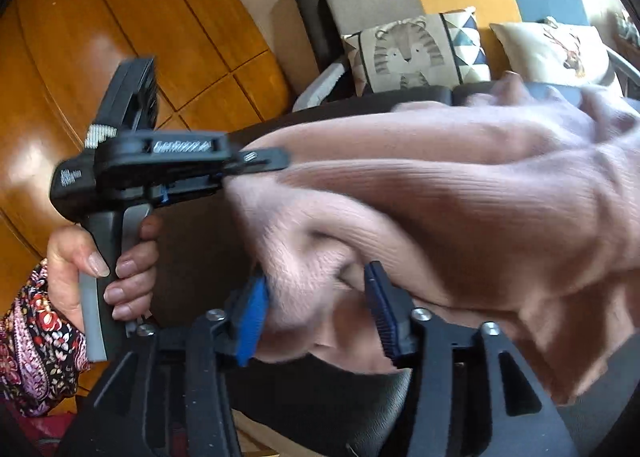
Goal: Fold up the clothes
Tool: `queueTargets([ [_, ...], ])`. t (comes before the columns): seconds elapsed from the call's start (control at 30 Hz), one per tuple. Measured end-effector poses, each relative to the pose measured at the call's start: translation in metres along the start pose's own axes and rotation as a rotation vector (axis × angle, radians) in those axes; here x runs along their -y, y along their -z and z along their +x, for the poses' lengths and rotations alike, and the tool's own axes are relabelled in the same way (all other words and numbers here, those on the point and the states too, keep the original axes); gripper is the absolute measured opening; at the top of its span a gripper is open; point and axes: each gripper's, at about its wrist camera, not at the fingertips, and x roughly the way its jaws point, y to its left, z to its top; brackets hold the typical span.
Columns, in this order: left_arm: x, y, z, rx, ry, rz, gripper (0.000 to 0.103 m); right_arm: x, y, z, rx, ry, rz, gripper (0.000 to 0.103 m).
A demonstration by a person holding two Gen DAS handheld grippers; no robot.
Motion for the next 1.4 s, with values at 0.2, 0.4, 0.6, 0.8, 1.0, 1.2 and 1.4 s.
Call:
queueTargets([
  [0.2,-0.04,0.026,-0.016,0.009,-0.058,-0.036,0.009,0.025,0.006,-0.037,0.072,0.178,0.044,0.056],
  [0.4,-0.067,0.054,-0.03,-0.021,-0.066,-0.078,0.009,0.067,-0.008,-0.066,0.148,0.448,0.127,0.056],
  [0.6,-0.067,0.07,-0.045,-0.008,-0.089,-0.046,0.009,0.088,-0.035,-0.066,0.163,0.553,0.158,0.069],
  [0.8,-0.066,0.073,-0.045,-0.018,-0.075,-0.051,0.01,0.101,-0.059,-0.049,0.131,0.58,0.146,0.075],
  [1.0,-0.059,0.067,-0.04,-0.027,-0.091,-0.034,0.01,0.11,-0.067,-0.022,0.033,0.557,0.157,0.076],
  [1.2,-0.057,0.065,-0.024,-0.066,-0.11,-0.042,0.01,0.122,-0.058,0.007,-0.047,0.512,0.258,0.076],
  [1.4,-0.046,0.072,-0.009,-0.086,-0.14,-0.001,0.01,0.126,-0.047,0.014,-0.029,0.387,0.31,0.034],
])
